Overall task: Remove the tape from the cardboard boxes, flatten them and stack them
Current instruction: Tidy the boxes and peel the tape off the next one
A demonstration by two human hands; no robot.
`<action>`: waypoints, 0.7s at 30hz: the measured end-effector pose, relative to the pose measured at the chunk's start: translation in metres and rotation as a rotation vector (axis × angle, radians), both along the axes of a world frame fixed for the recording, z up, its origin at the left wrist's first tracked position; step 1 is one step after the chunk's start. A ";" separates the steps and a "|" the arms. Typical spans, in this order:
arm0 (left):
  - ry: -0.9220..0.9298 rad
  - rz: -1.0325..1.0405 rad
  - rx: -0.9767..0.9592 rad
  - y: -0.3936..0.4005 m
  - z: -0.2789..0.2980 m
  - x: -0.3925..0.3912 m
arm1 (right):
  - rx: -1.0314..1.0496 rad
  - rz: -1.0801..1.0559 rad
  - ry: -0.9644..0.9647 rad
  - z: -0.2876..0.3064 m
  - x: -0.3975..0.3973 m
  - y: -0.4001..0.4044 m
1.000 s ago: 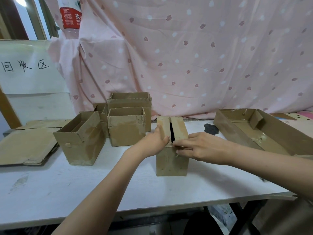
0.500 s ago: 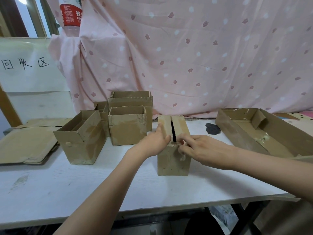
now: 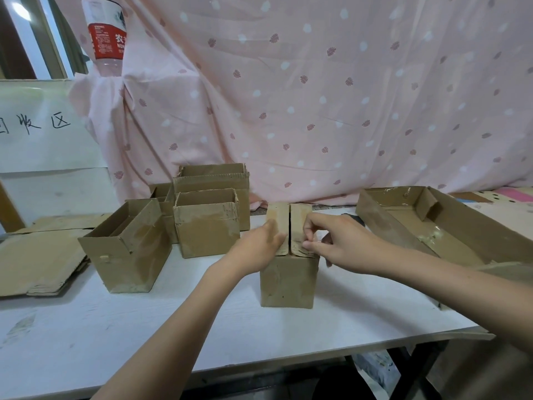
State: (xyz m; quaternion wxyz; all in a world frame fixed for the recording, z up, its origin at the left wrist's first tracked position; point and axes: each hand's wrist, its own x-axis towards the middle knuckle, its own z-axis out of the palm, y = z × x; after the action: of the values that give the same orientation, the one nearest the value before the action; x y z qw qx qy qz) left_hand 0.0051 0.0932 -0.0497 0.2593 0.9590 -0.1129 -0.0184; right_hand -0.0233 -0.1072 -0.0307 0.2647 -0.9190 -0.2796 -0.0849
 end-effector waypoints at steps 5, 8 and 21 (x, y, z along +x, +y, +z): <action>0.019 0.022 0.033 -0.010 0.003 -0.005 | -0.053 -0.172 -0.128 0.011 0.009 0.007; 0.023 0.022 0.079 -0.014 0.004 -0.005 | 0.076 -0.220 -0.050 0.021 0.017 0.009; 0.073 -0.261 -0.012 0.011 0.008 0.005 | -0.027 -0.438 0.044 0.047 0.055 -0.001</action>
State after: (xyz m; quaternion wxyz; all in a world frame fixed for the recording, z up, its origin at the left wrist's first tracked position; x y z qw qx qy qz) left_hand 0.0102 0.1044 -0.0421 0.2643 0.9333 -0.2273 -0.0861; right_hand 0.0313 -0.1087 0.0162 0.2338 -0.9629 -0.0686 -0.1164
